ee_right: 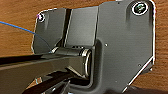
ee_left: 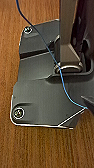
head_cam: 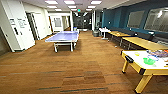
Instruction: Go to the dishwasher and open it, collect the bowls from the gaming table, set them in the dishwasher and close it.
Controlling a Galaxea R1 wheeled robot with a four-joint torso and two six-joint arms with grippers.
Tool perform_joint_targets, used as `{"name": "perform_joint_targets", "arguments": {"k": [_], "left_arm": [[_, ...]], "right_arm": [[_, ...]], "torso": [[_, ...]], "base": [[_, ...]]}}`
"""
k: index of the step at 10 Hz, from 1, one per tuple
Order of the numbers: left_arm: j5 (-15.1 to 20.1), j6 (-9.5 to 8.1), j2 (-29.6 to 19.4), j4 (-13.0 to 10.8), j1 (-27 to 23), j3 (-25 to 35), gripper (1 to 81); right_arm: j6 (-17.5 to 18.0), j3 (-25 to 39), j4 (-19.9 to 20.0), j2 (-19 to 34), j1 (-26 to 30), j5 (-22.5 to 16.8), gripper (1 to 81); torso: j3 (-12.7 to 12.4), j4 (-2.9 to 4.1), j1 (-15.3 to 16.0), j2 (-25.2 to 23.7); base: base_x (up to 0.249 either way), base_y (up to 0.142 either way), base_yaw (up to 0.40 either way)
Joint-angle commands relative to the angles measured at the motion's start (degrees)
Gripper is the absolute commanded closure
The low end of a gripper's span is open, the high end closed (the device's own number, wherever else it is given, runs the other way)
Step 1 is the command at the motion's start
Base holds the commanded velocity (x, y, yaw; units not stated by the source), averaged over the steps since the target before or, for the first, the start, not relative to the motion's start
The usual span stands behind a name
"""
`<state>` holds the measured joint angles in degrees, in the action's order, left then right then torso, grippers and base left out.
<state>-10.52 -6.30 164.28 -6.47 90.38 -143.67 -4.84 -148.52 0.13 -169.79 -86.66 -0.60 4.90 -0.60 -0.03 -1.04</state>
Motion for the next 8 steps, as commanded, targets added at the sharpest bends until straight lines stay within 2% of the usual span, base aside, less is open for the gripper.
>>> {"name": "perform_joint_targets", "arguments": {"k": [1,8], "left_arm": [[2.61,-0.11,-0.62,-0.91,-1.74,0.23,1.0],[2.61,-0.03,-0.53,-1.52,-1.92,0.14,1.0]], "right_arm": [[-0.08,0.26,-0.4,0.04,2.67,-3.27,1.0],[-0.08,0.26,-0.4,0.04,2.5,-3.18,1.0]], "torso": [[0.0,0.0,0.03,0.0],[0.0,0.0,0.03,0.0]], "base": [[0.0,0.0,-0.22],[0.0,0.0,-0.397]]}}
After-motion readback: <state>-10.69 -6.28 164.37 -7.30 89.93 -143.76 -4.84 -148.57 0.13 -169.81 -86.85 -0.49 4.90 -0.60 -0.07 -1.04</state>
